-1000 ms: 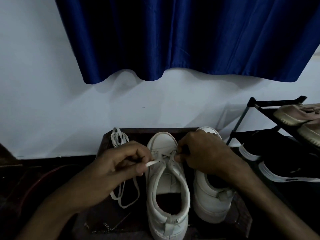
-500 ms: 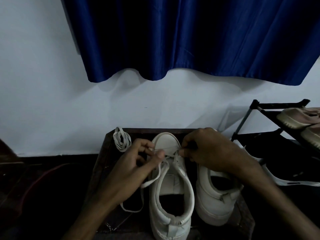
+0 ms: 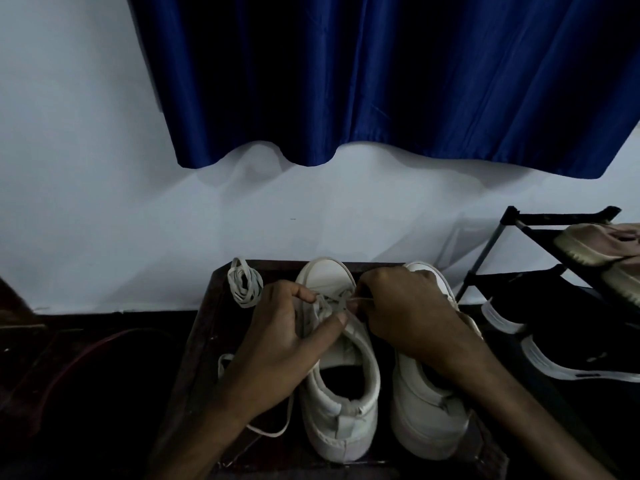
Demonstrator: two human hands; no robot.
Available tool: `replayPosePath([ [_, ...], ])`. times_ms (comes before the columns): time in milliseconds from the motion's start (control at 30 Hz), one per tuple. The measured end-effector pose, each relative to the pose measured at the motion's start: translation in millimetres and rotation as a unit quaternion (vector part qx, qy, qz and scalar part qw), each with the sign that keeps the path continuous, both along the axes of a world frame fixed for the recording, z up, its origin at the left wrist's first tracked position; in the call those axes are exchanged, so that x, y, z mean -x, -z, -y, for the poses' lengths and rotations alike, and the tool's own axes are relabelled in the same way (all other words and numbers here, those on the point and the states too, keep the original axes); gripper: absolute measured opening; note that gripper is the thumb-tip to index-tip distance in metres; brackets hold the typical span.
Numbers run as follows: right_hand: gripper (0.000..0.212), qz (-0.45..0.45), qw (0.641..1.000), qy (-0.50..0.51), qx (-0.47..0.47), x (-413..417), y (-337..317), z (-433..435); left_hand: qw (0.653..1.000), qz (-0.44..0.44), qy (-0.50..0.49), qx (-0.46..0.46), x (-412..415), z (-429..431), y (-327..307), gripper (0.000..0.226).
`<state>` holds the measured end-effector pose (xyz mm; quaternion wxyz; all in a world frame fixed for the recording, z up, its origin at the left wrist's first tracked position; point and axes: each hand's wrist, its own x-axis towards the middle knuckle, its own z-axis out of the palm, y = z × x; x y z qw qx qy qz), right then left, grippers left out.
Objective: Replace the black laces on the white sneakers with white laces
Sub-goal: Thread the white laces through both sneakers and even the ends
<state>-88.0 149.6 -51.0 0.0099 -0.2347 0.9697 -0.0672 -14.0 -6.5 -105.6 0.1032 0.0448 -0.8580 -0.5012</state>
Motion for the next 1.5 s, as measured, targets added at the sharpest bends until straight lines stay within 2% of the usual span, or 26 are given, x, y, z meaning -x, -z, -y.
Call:
replayPosePath([
  [100,0.012,0.05,0.997,0.005,0.06,9.1,-6.5,-12.1,1.0,0.02,0.008,-0.023,-4.7,4.2,-2.2,0.048],
  [200,0.01,0.143,0.959,0.009,0.246,14.6,-33.5,-28.2,0.999,0.007,-0.014,-0.039,-10.3,9.1,-6.6,0.05],
  [267,0.025,0.203,0.892,-0.016,0.404,10.2,-56.8,-36.0,0.996,-0.07,-0.06,-0.004,-8.7,15.8,-15.4,0.048],
  [333,0.037,0.235,0.817,-0.078,0.521,3.4,-75.3,-38.5,0.991,-0.116,-0.056,-0.027,-5.6,14.3,-37.9,0.041],
  [400,0.047,0.272,0.731,-0.136,0.611,-4.0,-84.4,-32.3,0.989,-0.12,0.015,-0.085,-0.2,3.9,-61.3,0.03],
  [467,0.052,0.309,0.653,-0.178,0.668,-9.9,-86.1,-21.5,0.979,-0.095,0.106,-0.143,4.8,-12.7,-77.8,0.029],
  [567,0.056,0.317,0.586,-0.213,0.714,-12.1,-85.2,-8.9,0.958,-0.053,0.206,-0.191,8.6,-30.3,-81.0,0.03],
  [633,0.055,0.312,0.544,-0.198,0.754,-7.0,-86.3,-6.7,0.955,-0.037,0.22,-0.194,10.7,-29.4,-75.4,0.028],
  [700,0.053,0.295,0.503,-0.154,0.798,2.1,-87.4,-10.2,0.941,-0.021,0.214,-0.263,13.3,-17.5,-71.5,0.026],
  [767,0.049,0.28,0.474,-0.1,0.829,12.8,-86.6,-18.6,0.907,-0.019,0.209,-0.365,16.4,1.1,-72.3,0.023],
  [800,0.048,0.273,0.47,-0.075,0.836,18.7,-85.0,-23.7,0.9,-0.021,0.197,-0.388,16.8,11.3,-73.8,0.023],
  [867,0.047,0.258,0.469,-0.034,0.844,29.9,-80.4,-34.2,0.912,-0.02,0.165,-0.375,15.1,28.5,-74.3,0.023],
  [967,0.052,0.245,0.462,0.008,0.852,44.4,-71.3,-48.7,0.947,-0.017,0.112,-0.301,12.3,43.9,-70.5,0.023],
  [1033,0.055,0.238,0.466,0.024,0.852,53.1,-65.3,-57.5,0.953,-0.026,0.082,-0.292,9.2,49.0,-71.0,0.022],
  [1067,0.056,0.232,0.48,0.032,0.845,57.6,-62.0,-61.4,0.951,-0.033,0.074,-0.298,7.4,50.7,-72.6,0.021],
  [1133,0.053,0.221,0.535,0.05,0.814,65.8,-53.5,-66.7,0.947,-0.047,0.076,-0.31,3.6,52.4,-77.8,0.024],
  [1200,0.04,0.22,0.616,0.067,0.754,68.7,-45.1,-67.1,0.949,-0.064,0.087,-0.296,0.8,51.7,-85.1,0.026],
  [1267,0.035,0.222,0.725,0.074,0.647,65.4,-41.6,-65.5,0.963,-0.083,0.106,-0.233,-0.1,47.2,-91.9,0.028],
  [1333,0.026,0.179,0.867,0.079,0.458,60.9,-39.3,-65.5,0.978,-0.096,0.125,-0.134,0.3,40.0,-95.2,0.028],
  [1367,0.025,0.121,0.928,0.087,0.342,59.6,-38.3,-65.7,0.984,-0.103,0.123,-0.078,0.7,36.4,-95.6,0.027],
  [1400,0.024,0.044,0.965,0.099,0.239,58.0,-38.4,-64.6,0.987,-0.113,0.114,-0.02,1.1,32.6,-95.1,0.026],
  [1433,0.024,-0.038,0.979,0.111,0.168,54.2,-40.7,-61.2,0.986,-0.124,0.104,0.035,1.4,28.2,-93.9,0.025],
  [1467,0.022,-0.098,0.977,0.107,0.153,47.9,-45.4,-55.6,0.983,-0.135,0.096,0.076,1.4,22.5,-92.7,0.022],
  [1500,0.021,-0.107,0.974,0.073,0.184,39.8,-51.0,-49.7,0.98,-0.144,0.09,0.104,1.6,16.8,-91.2,0.018],
])
